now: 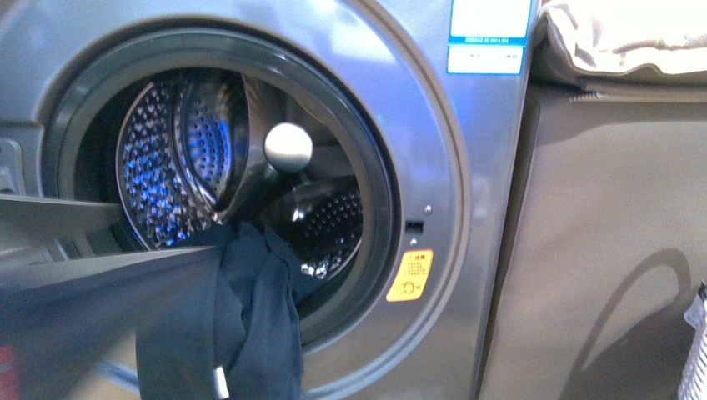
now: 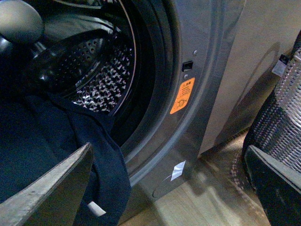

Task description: Collect clothes from washing machine

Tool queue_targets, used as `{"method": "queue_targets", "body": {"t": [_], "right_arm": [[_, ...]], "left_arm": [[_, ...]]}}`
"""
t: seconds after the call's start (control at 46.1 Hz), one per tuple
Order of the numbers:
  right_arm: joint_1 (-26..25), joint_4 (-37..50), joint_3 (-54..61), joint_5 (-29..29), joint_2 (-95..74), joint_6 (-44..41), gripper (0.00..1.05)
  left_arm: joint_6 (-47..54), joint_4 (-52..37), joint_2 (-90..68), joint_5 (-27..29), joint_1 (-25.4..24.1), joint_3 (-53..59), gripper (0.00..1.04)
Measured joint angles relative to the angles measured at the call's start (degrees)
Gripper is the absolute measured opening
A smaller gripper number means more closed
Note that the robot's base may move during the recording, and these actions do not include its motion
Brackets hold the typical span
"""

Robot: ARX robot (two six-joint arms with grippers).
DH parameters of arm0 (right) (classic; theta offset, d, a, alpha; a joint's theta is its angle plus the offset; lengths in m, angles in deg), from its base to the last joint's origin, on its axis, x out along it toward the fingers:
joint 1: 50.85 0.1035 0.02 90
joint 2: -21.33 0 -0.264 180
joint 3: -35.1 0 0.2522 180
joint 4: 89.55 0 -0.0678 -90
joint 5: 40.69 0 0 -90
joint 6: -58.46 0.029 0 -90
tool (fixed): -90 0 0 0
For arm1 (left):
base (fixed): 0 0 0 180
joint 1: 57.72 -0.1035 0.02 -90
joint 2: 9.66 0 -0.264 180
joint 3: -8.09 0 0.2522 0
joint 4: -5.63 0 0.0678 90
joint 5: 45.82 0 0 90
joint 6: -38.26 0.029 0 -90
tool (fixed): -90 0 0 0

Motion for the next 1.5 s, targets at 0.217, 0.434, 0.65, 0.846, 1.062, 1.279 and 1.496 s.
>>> {"method": "queue_targets", "body": {"t": [0.217,0.434,0.65,0.846,1.062,1.279,1.496], "right_arm": [[0.0,0.0,0.0,0.0,0.0,0.0,0.97],[0.0,0.0,0.0,0.0,0.0,0.0,0.97],[0.0,0.0,0.0,0.0,0.0,0.0,0.97],[0.0,0.0,0.0,0.0,0.0,0.0,0.97],[0.0,0.0,0.0,0.0,0.0,0.0,0.97],[0.0,0.0,0.0,0.0,0.0,0.0,0.97],[0.0,0.0,0.0,0.0,0.0,0.0,0.97]], "left_arm": [[1.0,0.5,-14.9,2.2,-1.0,-9.5,0.98],[1.4,1.7,-25.5,6.7,-3.8,-19.1,0.98],[0.9,6.8,-35.3,13.7,-6.3,-30.4,0.98],[-4.1,12.2,-40.0,13.7,-6.9,-35.3,0.98],[-10.9,18.3,-42.9,11.6,-6.7,-37.6,0.98],[-12.5,18.3,-44.2,12.8,-5.5,-38.1,0.98],[-11.7,16.3,-44.3,16.6,-4.0,-38.6,0.98]]}}
